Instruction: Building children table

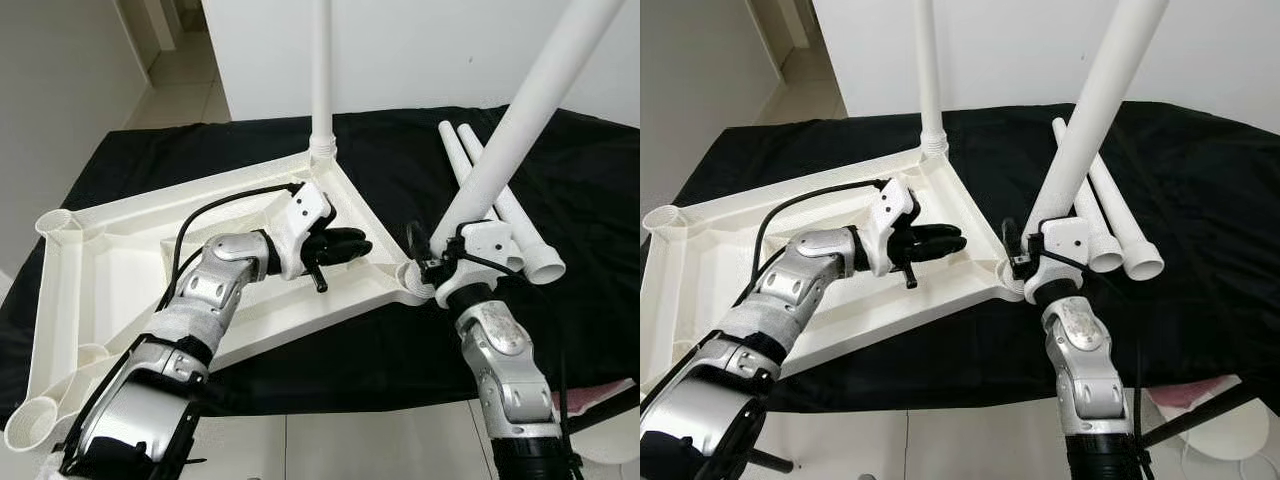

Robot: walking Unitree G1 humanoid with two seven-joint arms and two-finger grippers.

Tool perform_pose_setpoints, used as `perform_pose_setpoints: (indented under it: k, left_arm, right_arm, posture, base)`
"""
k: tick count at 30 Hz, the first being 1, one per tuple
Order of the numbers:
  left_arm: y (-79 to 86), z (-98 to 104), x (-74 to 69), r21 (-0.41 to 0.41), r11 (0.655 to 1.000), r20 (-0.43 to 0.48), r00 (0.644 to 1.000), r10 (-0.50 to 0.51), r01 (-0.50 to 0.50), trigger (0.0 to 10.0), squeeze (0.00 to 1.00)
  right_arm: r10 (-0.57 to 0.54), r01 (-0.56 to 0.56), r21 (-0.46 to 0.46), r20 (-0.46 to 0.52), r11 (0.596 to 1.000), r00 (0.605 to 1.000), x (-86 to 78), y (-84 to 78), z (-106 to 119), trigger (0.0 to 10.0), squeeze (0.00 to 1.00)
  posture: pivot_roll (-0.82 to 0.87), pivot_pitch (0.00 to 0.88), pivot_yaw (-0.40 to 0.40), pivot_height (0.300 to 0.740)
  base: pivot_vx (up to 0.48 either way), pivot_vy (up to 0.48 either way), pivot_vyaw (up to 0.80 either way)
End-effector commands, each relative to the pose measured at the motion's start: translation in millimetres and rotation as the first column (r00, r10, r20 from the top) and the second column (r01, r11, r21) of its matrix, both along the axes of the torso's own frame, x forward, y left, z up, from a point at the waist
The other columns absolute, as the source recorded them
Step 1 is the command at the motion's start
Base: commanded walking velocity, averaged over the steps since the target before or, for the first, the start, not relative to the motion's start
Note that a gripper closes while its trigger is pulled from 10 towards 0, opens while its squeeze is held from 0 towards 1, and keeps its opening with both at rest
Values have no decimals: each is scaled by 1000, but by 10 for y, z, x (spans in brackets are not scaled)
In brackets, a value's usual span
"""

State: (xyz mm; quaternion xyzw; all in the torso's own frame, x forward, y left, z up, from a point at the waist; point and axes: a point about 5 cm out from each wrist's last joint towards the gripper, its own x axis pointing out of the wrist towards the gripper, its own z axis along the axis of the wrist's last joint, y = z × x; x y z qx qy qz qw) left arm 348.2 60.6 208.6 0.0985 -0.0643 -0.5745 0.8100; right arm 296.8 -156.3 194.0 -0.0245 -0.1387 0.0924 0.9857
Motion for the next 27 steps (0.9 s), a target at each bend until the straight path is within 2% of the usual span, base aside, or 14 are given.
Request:
perform_pose_setpoints:
  k: [1, 3, 8, 9, 10, 12, 16, 18, 21, 23, 27]
  left_arm:
    - [71, -12, 21, -33, 994, -6, 995, 104, -104, 10000, 0]
    - [92, -25, 21, -83, 977, -44, 980, 194, -197, 10000, 0]
    - [91, -40, -9, -120, 960, -88, 966, 243, -253, 10000, 0]
    - [90, -48, -23, -142, 950, -100, 958, 268, -280, 10000, 0]
    - [99, -59, -37, -169, 925, -106, 939, 327, -341, 10000, 0]
    - [108, -61, -42, -175, 911, -100, 928, 360, -372, 10000, 0]
    - [129, -65, -35, -182, 900, -105, 918, 383, -397, 10000, 0]
    - [167, -66, -13, -196, 877, -124, 898, 422, -439, 10000, 0]
    - [181, -75, -6, -185, 869, -121, 888, 444, -460, 10000, 0]
    - [179, -64, -8, -215, 848, -128, 875, 467, -484, 10000, 0]
    - [164, -60, -41, -230, 838, -89, 869, 488, -494, 10000, 0]
  right_arm:
    - [1, -1, 12, -33, 1000, 999, 39, 30, -71, 10000, 0]
    - [10, -10, 17, -37, 1000, 999, 80, 53, -85, 10000, 0]
    - [20, -19, 18, -34, 1000, 999, 103, 68, -91, 10000, 0]
    - [24, -23, 21, -36, 999, 999, 114, 71, -94, 10000, 0]
    - [29, -28, 26, -36, 999, 999, 135, 73, -99, 10000, 0]
    - [31, -30, 29, -34, 999, 999, 146, 71, -103, 10000, 0]
    - [32, -31, 33, -35, 999, 999, 155, 66, -110, 10000, 0]
    - [30, -29, 35, -35, 999, 999, 168, 57, -117, 10000, 0]
    - [28, -26, 36, -35, 999, 999, 176, 47, -123, 10000, 0]
    - [19, -17, 42, -38, 999, 999, 195, 23, -132, 10000, 0]
    - [12, -10, 41, -39, 999, 999, 208, 7, -140, 10000, 0]
  posture:
    - [-31, 81, 58, 740]
    - [-27, 77, 51, 740]
    - [-20, 70, 42, 740]
    - [-18, 69, 40, 740]
    - [-15, 63, 35, 740]
    - [-15, 63, 35, 740]
    - [-11, 57, 27, 740]
    - [-11, 57, 27, 740]
    - [-3, 54, 18, 740]
    - [0, 56, 14, 740]
    - [0, 56, 14, 740]
  base:
    - [0, 0, 0]
    - [0, 0, 0]
    - [0, 0, 0]
    - [0, 0, 0]
    - [0, 0, 0]
    - [0, 0, 0]
    - [0, 0, 0]
    - [0, 0, 0]
    - [0, 0, 0]
    - [0, 0, 0]
    - [0, 0, 0]
